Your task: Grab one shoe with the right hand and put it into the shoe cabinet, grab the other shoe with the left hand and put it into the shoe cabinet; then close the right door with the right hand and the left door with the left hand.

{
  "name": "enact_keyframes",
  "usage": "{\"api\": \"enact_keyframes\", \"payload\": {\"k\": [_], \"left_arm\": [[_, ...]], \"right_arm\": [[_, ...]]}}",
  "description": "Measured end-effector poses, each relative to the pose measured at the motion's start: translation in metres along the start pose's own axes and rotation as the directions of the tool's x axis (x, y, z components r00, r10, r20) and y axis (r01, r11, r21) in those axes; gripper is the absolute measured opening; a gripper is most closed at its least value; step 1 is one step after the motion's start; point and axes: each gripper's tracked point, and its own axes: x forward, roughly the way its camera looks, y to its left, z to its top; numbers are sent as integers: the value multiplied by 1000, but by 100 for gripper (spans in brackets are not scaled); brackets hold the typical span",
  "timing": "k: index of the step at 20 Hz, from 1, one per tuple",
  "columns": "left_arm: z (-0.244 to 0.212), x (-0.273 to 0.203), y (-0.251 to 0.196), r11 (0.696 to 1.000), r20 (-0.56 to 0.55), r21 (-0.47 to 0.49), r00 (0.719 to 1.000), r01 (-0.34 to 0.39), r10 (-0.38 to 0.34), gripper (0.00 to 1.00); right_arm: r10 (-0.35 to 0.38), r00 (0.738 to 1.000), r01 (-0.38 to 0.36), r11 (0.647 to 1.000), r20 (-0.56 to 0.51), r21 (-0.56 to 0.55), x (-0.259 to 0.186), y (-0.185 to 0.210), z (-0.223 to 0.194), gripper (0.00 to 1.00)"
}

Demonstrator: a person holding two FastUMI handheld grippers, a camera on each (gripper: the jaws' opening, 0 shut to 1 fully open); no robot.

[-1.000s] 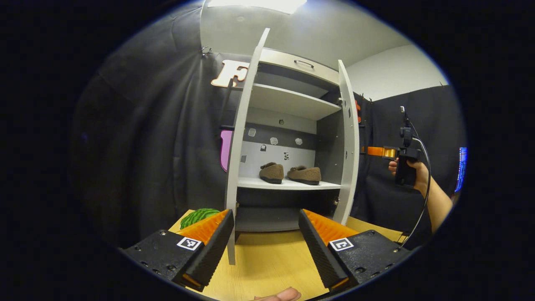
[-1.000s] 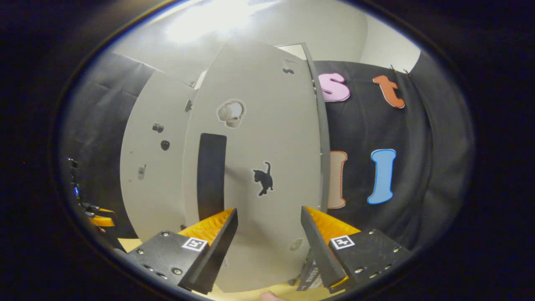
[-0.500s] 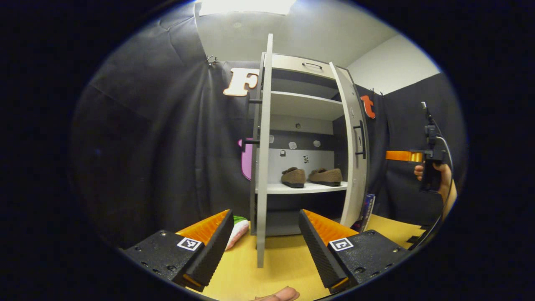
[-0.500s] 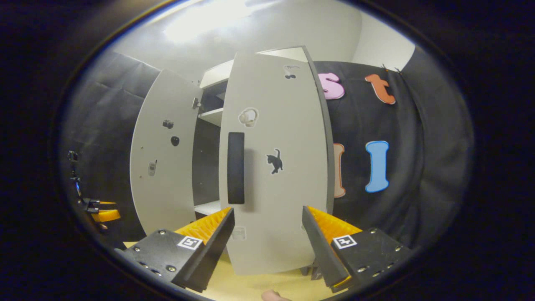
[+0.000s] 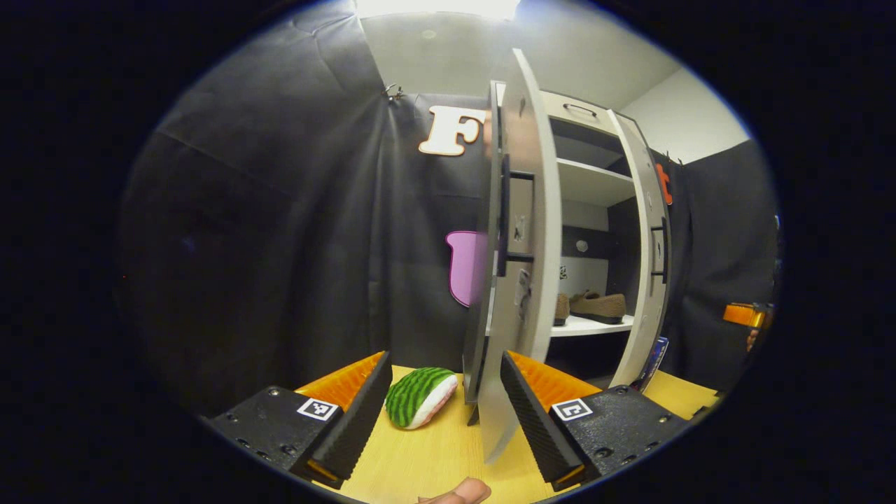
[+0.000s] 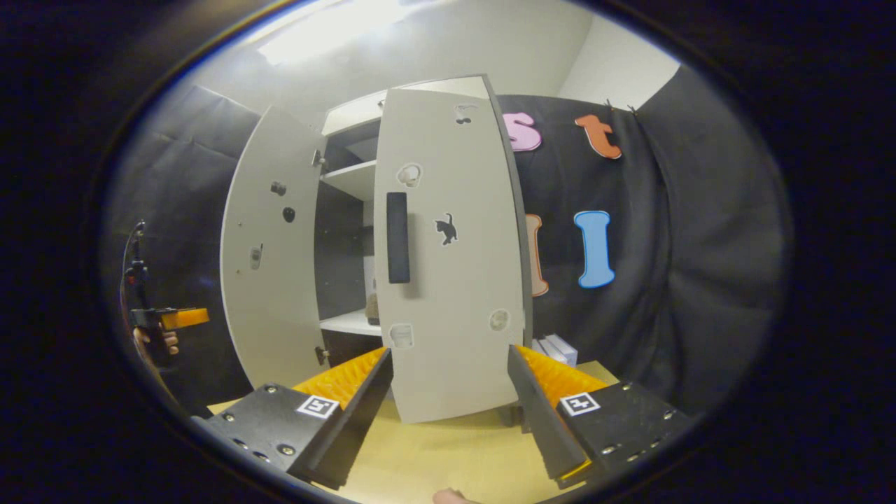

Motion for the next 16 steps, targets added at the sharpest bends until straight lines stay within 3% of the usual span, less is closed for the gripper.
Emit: {"api": "enact_keyframes", "payload": {"k": [1,3,7,10,11,13,16], "left_arm": [[2,7,4,1000,-13,-16,1000,14,-15,92],[10,28,16,999,-30,-22,999,33,-33,95],[42,68,44,998,5,-60,1000,1,-1,95],[48,83,31,994,-65,-103,997,36,-43,95],[53,85,26,994,-72,-103,996,38,-46,99],[70,87,9,994,-53,-89,997,57,-62,92],[86,86,-7,998,-25,-37,998,49,-50,95]], "right_arm": [[12,1000,-12,1000,-5,-1,-5,3,-4,99],[28,1000,-28,999,10,-25,-17,6,-5,99],[16,998,-14,999,58,-30,-41,1,-3,99],[16,996,-14,1000,85,-16,-53,-2,0,99],[17,995,-17,1000,94,-11,-56,-2,3,98],[32,994,-31,999,108,-11,-60,2,5,99],[36,994,-34,999,100,-28,-65,5,-1,99]]}}
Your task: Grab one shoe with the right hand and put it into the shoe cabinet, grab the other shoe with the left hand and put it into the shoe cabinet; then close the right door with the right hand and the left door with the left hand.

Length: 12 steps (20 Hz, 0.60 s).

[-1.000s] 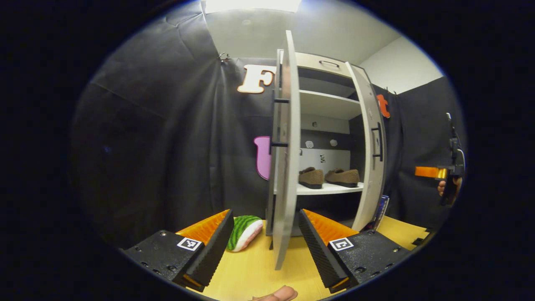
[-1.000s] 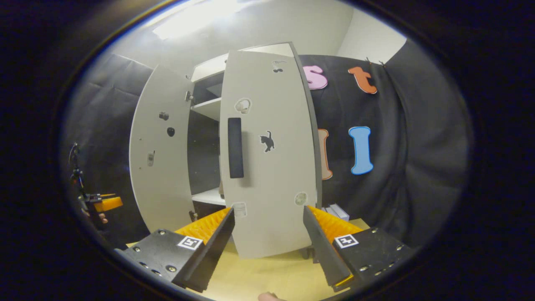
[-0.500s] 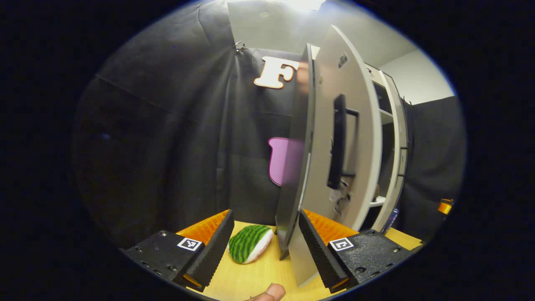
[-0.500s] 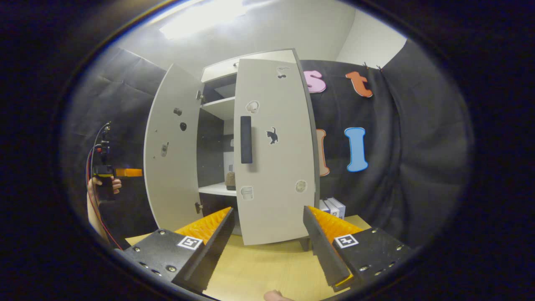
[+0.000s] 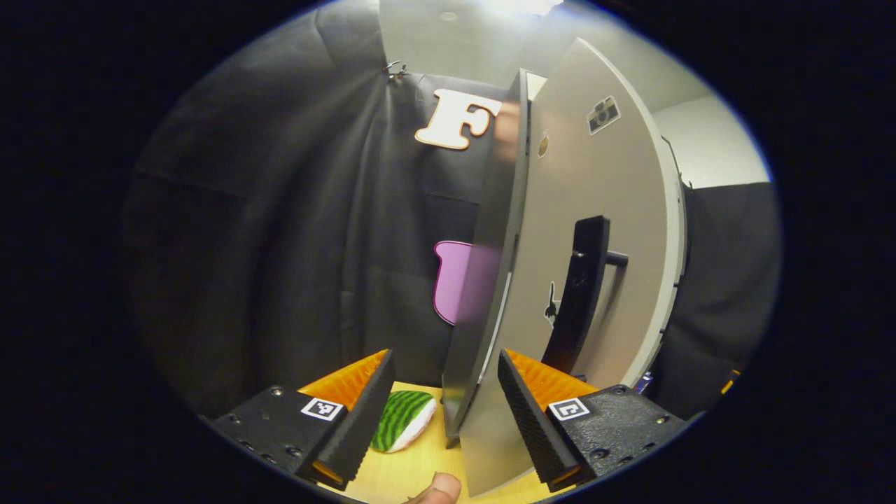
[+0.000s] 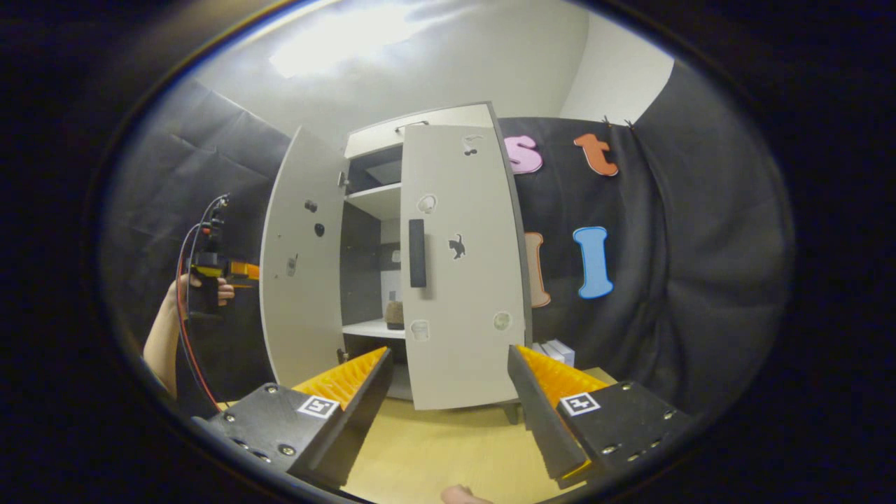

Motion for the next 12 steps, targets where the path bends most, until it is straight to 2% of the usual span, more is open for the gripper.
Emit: {"api": "enact_keyframes", "payload": {"k": [1,4,7,8,9,12], "left_arm": [[2,1,-5,1000,2,4,1000,0,0,91],[0,6,-24,1000,-41,0,999,15,-15,94],[-2,1,-47,999,-48,42,999,17,-14,94],[-4,1,-53,998,-48,59,999,12,-10,96],[-3,1,-59,997,-39,75,999,11,-8,94],[-3,4,-73,993,-18,117,1000,7,-5,94]], "right_arm": [[1,1000,-1,1000,-2,-5,-1,2,-1,99],[20,1000,-20,1000,3,-8,-6,11,-1,99],[21,1000,-21,1000,-6,-5,-3,11,-7,99],[17,1000,-17,1000,-10,-5,-1,9,-8,99],[10,1000,-10,1000,-13,-3,-2,8,-9,99],[-4,1000,4,1000,-16,0,0,5,-9,99]]}}
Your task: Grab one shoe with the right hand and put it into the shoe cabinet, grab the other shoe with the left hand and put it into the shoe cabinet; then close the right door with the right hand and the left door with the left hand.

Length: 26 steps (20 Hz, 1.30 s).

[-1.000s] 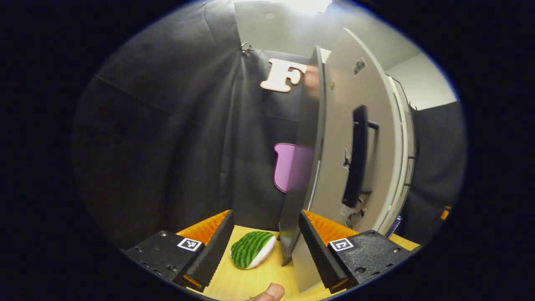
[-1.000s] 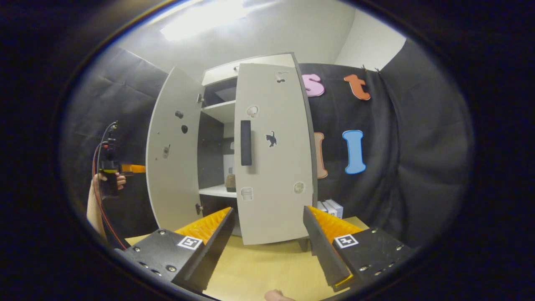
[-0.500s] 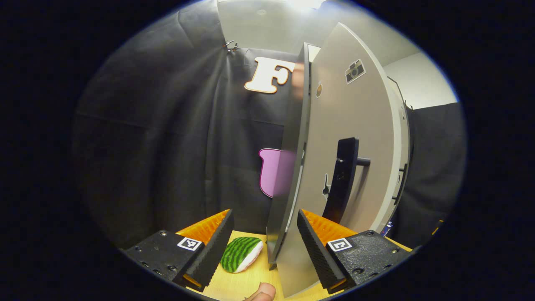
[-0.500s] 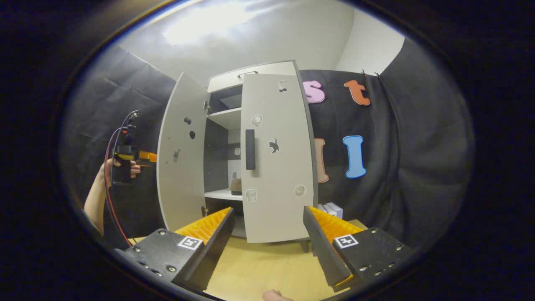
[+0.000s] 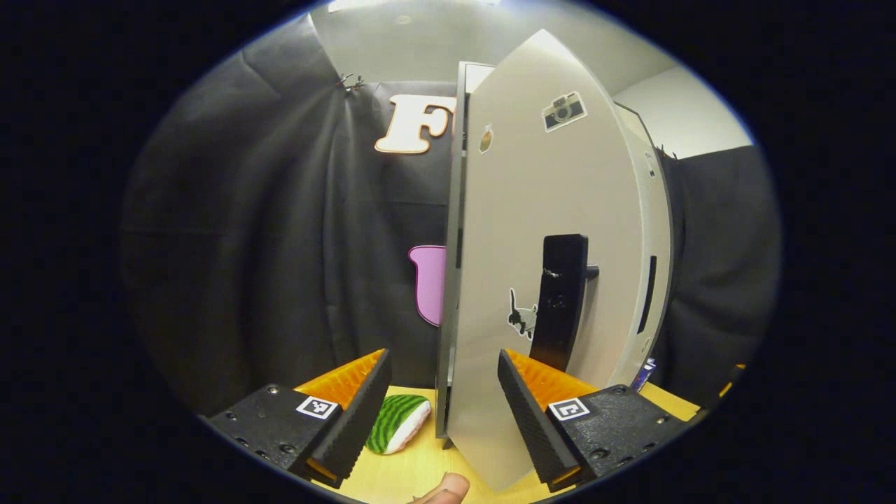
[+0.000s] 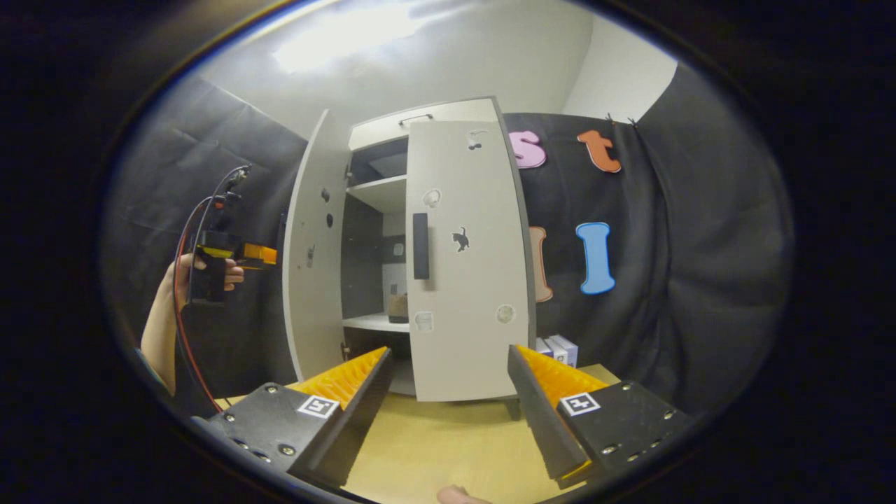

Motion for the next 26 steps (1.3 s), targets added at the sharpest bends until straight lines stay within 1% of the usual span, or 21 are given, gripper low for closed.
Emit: {"api": "enact_keyframes", "payload": {"k": [3,4,7,8,12,13,14,15,16,17,18,19,20,21,22,23,24,25,26], "left_arm": [[1,2,-8,1000,15,12,1000,-2,2,94],[1,2,-11,1000,18,7,1000,-2,1,94],[0,4,-18,1000,27,-1,1000,1,-1,94],[0,4,-21,1000,32,-1,999,-1,1,94],[-11,10,-32,1000,46,16,999,-14,13,94],[-16,12,-36,1000,39,21,999,-10,9,89],[-20,17,-41,1000,27,25,1000,1,-2,94],[-22,22,-47,1000,25,21,1000,14,-14,94],[-27,23,-52,1000,9,4,1000,24,-24,89],[-34,22,-59,999,-6,-4,999,37,-37,91],[-37,18,-64,999,-10,-15,999,39,-39,96],[-38,15,-67,999,-8,-10,999,36,-36,96],[-39,12,-69,999,-2,-2,999,34,-34,92],[-38,10,-70,999,7,7,999,31,-31,92],[-39,7,-72,999,12,13,999,33,-33,96],[-39,3,-73,999,14,14,999,30,-30,96],[-39,-1,-74,999,22,17,999,28,-29,92],[-38,-7,-75,999,27,21,999,25,-26,96],[-36,-14,-74,999,39,28,999,19,-20,92]], "right_arm": [[-28,1000,28,1000,-4,-12,2,-11,1,99],[-34,999,34,999,-3,-14,2,-11,1,100],[-44,999,44,999,1,-9,3,-12,3,98],[-53,999,53,999,1,-9,4,-14,4,99],[-143,990,143,989,-4,-21,6,-22,8,97],[-149,989,149,988,2,-25,7,-20,10,97],[-146,989,146,989,3,-25,9,-16,11,99],[-139,990,139,990,0,-23,11,-11,10,98],[-132,991,132,991,-4,-24,12,-8,10,99],[-129,992,129,991,-6,-29,13,-5,10,99],[-131,991,131,991,-10,-36,14,-4,10,99],[-134,991,134,990,-12,-46,15,-3,10,99],[-138,990,137,989,-14,-52,16,-2,11,99],[-143,990,142,988,-14,-54,17,-2,12,100],[-146,989,145,988,-13,-56,17,-1,13,99],[-148,989,148,987,-11,-59,18,-1,15,99],[-151,989,150,987,-9,-61,18,0,17,99],[-154,988,153,986,-7,-62,19,1,19,99],[-156,988,155,986,-6,-65,19,2,20,99]]}}
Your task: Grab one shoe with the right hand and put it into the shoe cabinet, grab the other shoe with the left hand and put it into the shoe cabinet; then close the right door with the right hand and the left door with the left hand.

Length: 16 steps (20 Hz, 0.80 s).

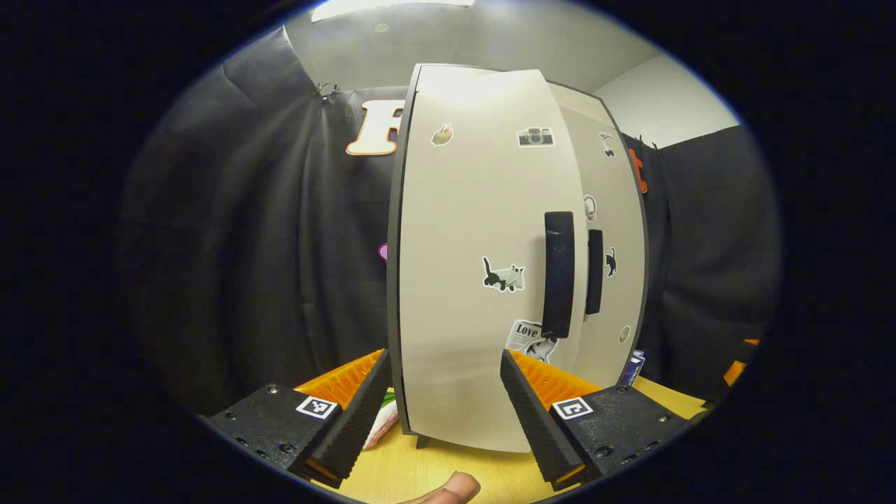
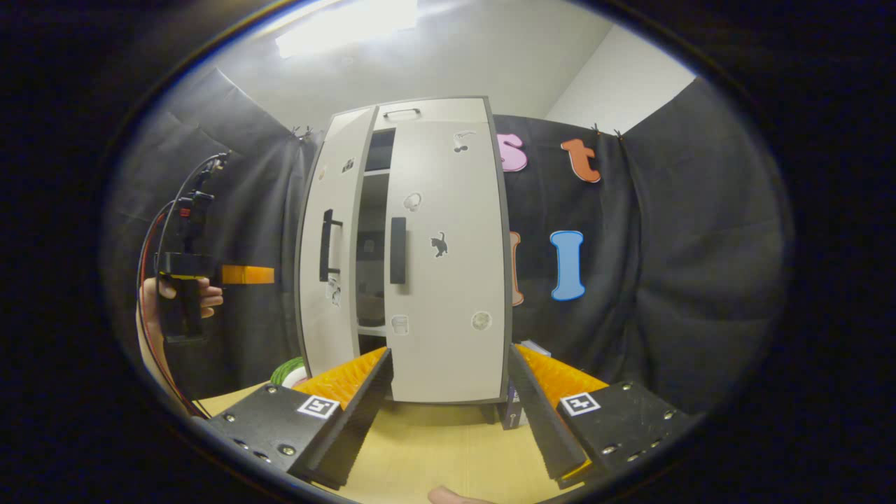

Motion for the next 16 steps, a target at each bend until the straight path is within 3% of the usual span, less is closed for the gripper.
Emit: {"api": "enact_keyframes", "payload": {"k": [1,3,5,11,12,16], "left_arm": [[4,-6,0,1000,14,5,1000,-5,5,96],[11,-18,-1,1000,48,-1,999,-15,15,92],[17,-29,-6,1000,73,-7,997,-11,11,96],[11,-52,-31,999,66,28,997,31,-33,96],[7,-55,-36,999,60,26,997,45,-46,92],[4,-66,-47,998,72,39,996,44,-47,95]], "right_arm": [[-2,1000,2,1000,3,-3,0,1,3,99],[2,1000,-2,1000,12,-10,-2,4,7,99],[5,1000,-5,1000,18,-17,-3,7,12,99],[-28,999,29,999,29,-30,-2,4,27,100],[-30,999,31,999,34,-31,-3,4,30,99],[-21,997,23,999,68,-30,-9,8,49,98]]}}
